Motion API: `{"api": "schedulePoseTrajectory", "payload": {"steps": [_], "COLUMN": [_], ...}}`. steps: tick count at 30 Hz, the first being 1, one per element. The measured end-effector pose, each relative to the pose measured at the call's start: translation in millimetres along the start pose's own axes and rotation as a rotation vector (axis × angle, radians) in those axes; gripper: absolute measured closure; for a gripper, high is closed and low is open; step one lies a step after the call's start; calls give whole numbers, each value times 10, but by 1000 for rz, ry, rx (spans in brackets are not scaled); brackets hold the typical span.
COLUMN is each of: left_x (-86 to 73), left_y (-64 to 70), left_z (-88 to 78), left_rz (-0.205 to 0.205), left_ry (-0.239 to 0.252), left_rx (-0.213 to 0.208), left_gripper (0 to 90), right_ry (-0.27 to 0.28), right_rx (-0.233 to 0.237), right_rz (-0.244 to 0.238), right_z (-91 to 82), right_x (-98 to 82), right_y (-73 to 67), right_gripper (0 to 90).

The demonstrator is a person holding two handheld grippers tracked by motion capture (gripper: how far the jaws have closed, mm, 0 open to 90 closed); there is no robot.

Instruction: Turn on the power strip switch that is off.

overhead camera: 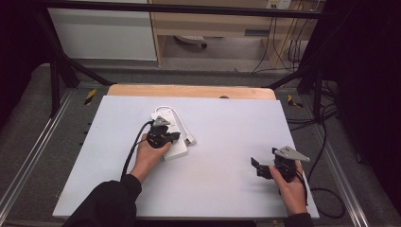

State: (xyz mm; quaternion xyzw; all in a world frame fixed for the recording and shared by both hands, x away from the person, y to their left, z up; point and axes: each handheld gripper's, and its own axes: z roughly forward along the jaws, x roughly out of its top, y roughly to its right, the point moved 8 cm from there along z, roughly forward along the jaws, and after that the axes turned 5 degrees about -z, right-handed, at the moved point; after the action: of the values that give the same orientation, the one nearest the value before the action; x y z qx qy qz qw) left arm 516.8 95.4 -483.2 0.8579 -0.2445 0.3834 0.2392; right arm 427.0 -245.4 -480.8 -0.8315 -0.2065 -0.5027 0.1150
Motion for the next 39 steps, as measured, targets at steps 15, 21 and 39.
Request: {"api": "schedulePoseTrajectory", "payload": {"steps": [15,21,39], "left_x": [-2,-1,-8], "left_y": [-15,-13,-24], "left_z": [10,14,16], "left_rz": [3,3,2], "left_ry": [6,9,17], "left_rx": [9,7,-13], "left_gripper": [900,900,899], "right_ry": [3,1,1], "right_rx": [2,1,0], "right_rz": [-2,-3,-3], "right_z": [-5,-4,-7], "right_x": [2,0,-1], "right_y": [-1,-4,-2], "right_gripper": [33,33,33]}}
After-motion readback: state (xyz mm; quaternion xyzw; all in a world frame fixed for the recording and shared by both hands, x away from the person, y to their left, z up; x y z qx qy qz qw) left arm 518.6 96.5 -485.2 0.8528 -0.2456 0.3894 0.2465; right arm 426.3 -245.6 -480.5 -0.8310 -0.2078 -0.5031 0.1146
